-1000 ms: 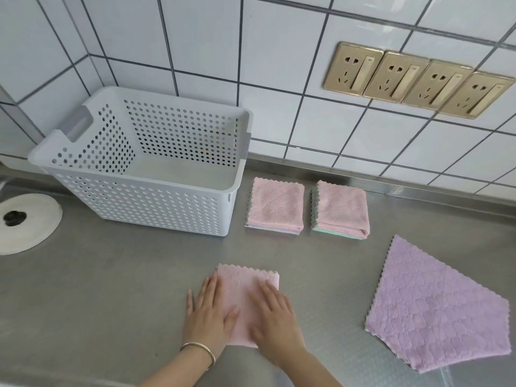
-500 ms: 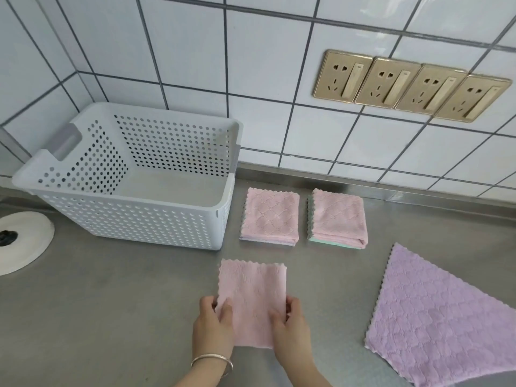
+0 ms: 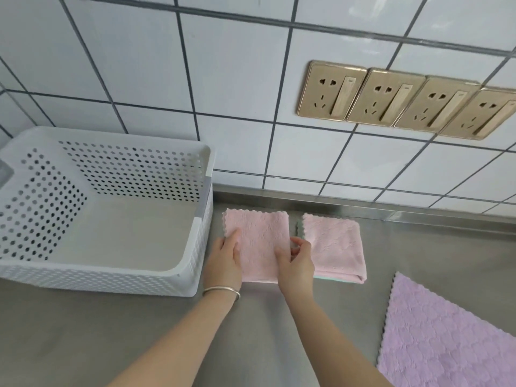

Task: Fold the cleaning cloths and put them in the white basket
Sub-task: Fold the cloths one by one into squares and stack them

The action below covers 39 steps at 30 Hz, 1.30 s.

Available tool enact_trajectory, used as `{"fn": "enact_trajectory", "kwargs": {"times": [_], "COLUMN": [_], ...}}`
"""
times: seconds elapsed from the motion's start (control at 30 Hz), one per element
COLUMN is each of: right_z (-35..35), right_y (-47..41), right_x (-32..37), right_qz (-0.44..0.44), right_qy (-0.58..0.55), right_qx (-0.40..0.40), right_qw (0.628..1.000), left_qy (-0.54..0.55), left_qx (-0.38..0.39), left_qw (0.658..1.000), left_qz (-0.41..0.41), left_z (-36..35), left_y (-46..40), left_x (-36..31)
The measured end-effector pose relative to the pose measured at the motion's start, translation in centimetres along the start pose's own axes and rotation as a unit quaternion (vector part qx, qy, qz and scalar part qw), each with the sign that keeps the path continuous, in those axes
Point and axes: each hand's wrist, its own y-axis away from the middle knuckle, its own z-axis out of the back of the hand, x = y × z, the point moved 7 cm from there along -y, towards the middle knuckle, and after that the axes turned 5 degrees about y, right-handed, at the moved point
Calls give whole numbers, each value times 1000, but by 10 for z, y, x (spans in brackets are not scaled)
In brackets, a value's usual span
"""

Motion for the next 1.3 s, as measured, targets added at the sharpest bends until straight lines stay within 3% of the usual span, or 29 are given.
{"fn": "enact_trajectory", "kwargs": {"times": [0.2,0.33,0.47,0.57,0.73,0.9,1.03,1.1,1.2,1.3], "right_z": [-14,-19,-8,38,139,178,192,199,219,241], "right_y": [-4,-11,14,55,112,128,132,143,158,164], "right_x": [-19,-21,-1,-22,-144,-192,-177,-160,-138,-127], "right_qz": [50,48,189,280,194,113,148,211,258,243], "right_qy": [136,224,298,326,428,495,472,443,381,364], "right_qx": [-19,11,-21,-71,-90,-85,-122,-166,-226,-274], "right_qw": [989,973,935,900,878,857,860,855,858,856], "left_qy": [-111,-164,-236,-266,-220,-198,-189,-203,-174,-161], "left_qx": [59,64,48,30,8,174,277,271,222,164], "left_qw": [992,984,971,961,948,903,827,806,828,845], "left_qz": [-8,-6,-10,-73,-230,-340,-452,-485,-485,-483], "left_z": [-18,-19,-13,-14,-38,-109,-159,-170,-166,-147], "left_y": [-15,-20,-15,0,64,153,225,247,254,251], "left_x": [25,30,26,8,-37,-59,-82,-103,-139,-168]}}
